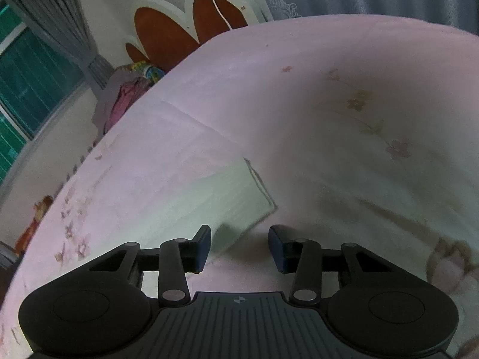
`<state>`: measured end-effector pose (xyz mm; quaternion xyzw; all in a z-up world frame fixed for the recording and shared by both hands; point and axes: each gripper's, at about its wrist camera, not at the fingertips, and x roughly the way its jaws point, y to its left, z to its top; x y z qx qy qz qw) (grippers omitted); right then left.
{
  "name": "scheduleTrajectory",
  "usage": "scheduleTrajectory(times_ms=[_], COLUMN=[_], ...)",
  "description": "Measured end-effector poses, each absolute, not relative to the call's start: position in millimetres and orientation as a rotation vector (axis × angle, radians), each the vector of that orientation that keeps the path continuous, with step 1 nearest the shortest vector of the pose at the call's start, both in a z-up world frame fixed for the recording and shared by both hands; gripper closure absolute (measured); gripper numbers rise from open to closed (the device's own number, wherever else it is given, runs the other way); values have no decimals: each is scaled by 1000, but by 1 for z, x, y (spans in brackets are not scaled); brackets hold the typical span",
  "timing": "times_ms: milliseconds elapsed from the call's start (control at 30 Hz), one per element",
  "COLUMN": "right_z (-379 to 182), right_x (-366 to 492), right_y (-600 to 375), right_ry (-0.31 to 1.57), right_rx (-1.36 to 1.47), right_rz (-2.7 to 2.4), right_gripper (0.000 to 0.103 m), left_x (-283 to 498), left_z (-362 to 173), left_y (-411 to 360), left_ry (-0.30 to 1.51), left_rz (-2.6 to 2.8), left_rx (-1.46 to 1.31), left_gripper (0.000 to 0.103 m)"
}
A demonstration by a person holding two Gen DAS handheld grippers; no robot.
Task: Fold small clothes
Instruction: 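Lower the right gripper to a sleeve cuff and close on it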
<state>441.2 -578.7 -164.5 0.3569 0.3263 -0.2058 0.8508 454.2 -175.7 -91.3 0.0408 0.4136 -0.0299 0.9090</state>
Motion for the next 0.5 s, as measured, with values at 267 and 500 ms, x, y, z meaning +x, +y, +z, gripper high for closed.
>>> scheduleTrajectory(times_ms=[267, 500], right_z=[-167, -150], right_x=[445, 451], right_y=[-588, -567], right_ry=[694, 694], right_rx=[759, 642], right_rz=[-431, -417], right_gripper=[99, 99], left_x=[463, 452], left_z=[-84, -86], left_y=[-178, -115], left_ry=[830, 831], left_rz=[-27, 48], left_rx=[22, -77], left_gripper=[0, 0])
